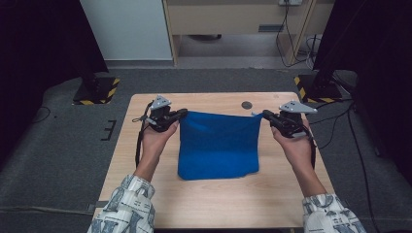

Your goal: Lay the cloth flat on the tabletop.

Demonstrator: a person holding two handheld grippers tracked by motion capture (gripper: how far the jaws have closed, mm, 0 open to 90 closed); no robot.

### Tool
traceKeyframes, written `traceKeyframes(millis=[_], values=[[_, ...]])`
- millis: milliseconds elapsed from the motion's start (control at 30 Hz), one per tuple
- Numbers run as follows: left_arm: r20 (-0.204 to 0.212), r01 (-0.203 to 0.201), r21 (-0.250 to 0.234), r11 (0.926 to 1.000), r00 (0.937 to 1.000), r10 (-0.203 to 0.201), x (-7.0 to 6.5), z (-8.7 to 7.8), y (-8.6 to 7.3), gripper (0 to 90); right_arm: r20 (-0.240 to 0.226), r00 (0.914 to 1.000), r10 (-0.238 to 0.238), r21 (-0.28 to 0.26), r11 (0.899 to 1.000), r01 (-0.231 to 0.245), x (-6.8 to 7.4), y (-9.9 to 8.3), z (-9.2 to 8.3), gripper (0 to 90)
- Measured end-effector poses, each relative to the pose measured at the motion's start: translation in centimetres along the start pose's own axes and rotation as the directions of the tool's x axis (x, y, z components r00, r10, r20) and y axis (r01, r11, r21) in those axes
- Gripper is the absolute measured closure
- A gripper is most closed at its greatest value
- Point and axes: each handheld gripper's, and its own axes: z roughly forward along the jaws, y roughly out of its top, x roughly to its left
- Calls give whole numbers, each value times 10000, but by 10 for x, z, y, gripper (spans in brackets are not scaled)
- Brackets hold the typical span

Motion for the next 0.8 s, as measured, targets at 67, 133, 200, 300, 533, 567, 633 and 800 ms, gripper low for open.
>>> traceKeyframes(millis=[67, 133, 200, 300, 533, 567, 633, 800], values=[[-51, 59, 11, 10000, 10000, -59, 1, 5, 0, 882, 99, 10000, 6, 59, 10000, -6, -1, 0, 4, 892], [-110, 70, -14, 10000, 9999, -70, 2, 10, 1, 883, 193, 9998, 10, 88, 10000, -12, -3, 0, 6, 892], [-177, 31, -20, 10000, 9998, -31, 2, 14, 3, 883, 307, 9995, 58, 132, 9999, -62, -5, 2, 8, 892], [-208, 144, -127, 9998, 9997, -146, 1, 19, 6, 883, 410, 9992, 37, 140, 9999, -43, -7, 3, 8, 892], [-399, -26, 163, 9999, 9992, 33, -2, 30, 8, 884, 724, 9974, 8, 350, 9994, -34, -15, 2, 14, 891], [-431, 1, 244, 9997, 9991, 10, -1, 32, 7, 884, 666, 9978, -9, 364, 9993, -15, -16, 1, 17, 891], [-552, 81, 379, 9992, 9985, -60, 2, 34, 5, 884, 628, 9980, -43, 452, 9990, 15, -17, -1, 24, 891], [-697, 214, 585, 9981, 9974, -173, 12, 37, -3, 884, 625, 9978, -216, 784, 9968, 166, -15, -4, 43, 891]])
